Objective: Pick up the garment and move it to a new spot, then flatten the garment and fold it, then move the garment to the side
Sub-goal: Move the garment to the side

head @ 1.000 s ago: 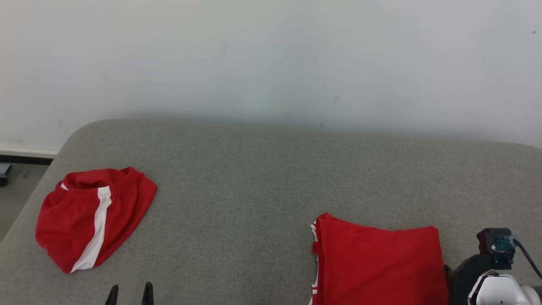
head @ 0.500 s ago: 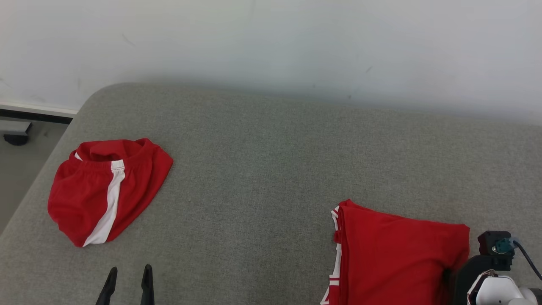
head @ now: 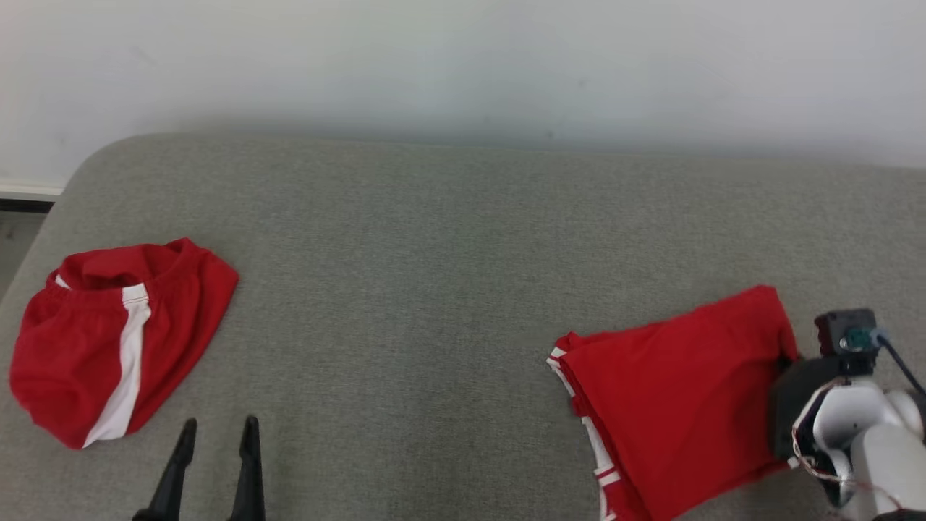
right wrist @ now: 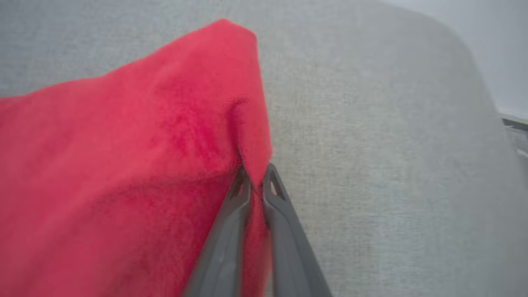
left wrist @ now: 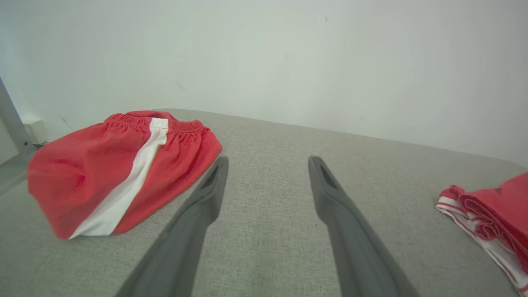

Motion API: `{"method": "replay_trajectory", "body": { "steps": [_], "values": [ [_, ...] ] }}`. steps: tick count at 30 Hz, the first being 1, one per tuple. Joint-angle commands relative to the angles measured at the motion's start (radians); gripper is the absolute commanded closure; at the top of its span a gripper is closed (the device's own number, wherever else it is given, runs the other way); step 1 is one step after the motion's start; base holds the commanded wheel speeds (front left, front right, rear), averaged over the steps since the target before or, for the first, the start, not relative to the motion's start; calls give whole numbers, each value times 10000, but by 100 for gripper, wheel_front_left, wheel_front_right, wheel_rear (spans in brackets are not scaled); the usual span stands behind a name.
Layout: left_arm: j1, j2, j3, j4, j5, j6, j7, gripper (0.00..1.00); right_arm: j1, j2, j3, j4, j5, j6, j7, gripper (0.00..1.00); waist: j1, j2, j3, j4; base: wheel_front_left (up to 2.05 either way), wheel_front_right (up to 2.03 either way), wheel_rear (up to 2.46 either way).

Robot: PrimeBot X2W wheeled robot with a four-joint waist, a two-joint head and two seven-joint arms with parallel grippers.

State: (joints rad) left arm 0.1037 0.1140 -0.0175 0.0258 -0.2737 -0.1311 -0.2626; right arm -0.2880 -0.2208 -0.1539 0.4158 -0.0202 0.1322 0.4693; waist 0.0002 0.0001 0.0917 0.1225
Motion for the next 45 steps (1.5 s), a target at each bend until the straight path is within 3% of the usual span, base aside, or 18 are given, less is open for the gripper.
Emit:
{"method": "replay_trajectory", "body": {
  "steps": [1,8,13,25,35,36,37,38,39,45],
  "values": [
    [-184,-24,49,-85,58,18,-25,0,-175,-159,27,-8,-54,-23,-157,100,-2,-1,416,-572,0,0,0],
    [-1024,-255,-744,-863,195,17,-27,0,-1632,-1354,314,519,-509,-22,-1272,100,-2,-1,1633,-1843,0,0,0],
    [-1875,245,-1783,-1141,153,18,-27,0,-2602,-2116,186,1057,-708,-23,-2352,100,-2,-1,2650,-2666,0,0,0],
    [-2826,1239,-2962,-1444,377,18,-27,0,-3959,-2015,-1268,1318,-2493,-22,-4893,100,-2,-1,4218,-3828,0,0,0],
    [-2889,1547,-3137,-1418,261,18,-27,0,-4141,-1706,-2551,918,-4056,-22,-5984,100,-2,-1,4517,-3669,0,0,0],
    [-2885,1549,-3143,-1432,249,18,-27,0,-4202,-1677,-2623,888,-4162,-22,-6007,85,-2,-1,4549,-3611,0,0,0],
    [-2885,1549,-3143,-1432,249,18,-27,0,-4202,-1677,-2623,888,-4162,-22,-6007,85,-2,-1,4549,-3611,0,0,0],
    [-2889,1546,-3161,-1437,242,18,-27,0,-4279,-1587,-2679,768,-4390,-22,-6151,50,-2,-1,4585,-3518,0,0,0],
    [-2890,1516,-3155,-1425,243,18,-27,0,-4285,-1491,-2781,738,-4476,-22,-6157,0,-2,-1,4579,-3478,0,0,0],
    [-2871,1238,-2978,-1503,393,39,-27,0,-3850,-1102,-2887,568,-4713,-22,-6270,0,-2,-1,4166,-3267,0,0,0]
  ]
}}
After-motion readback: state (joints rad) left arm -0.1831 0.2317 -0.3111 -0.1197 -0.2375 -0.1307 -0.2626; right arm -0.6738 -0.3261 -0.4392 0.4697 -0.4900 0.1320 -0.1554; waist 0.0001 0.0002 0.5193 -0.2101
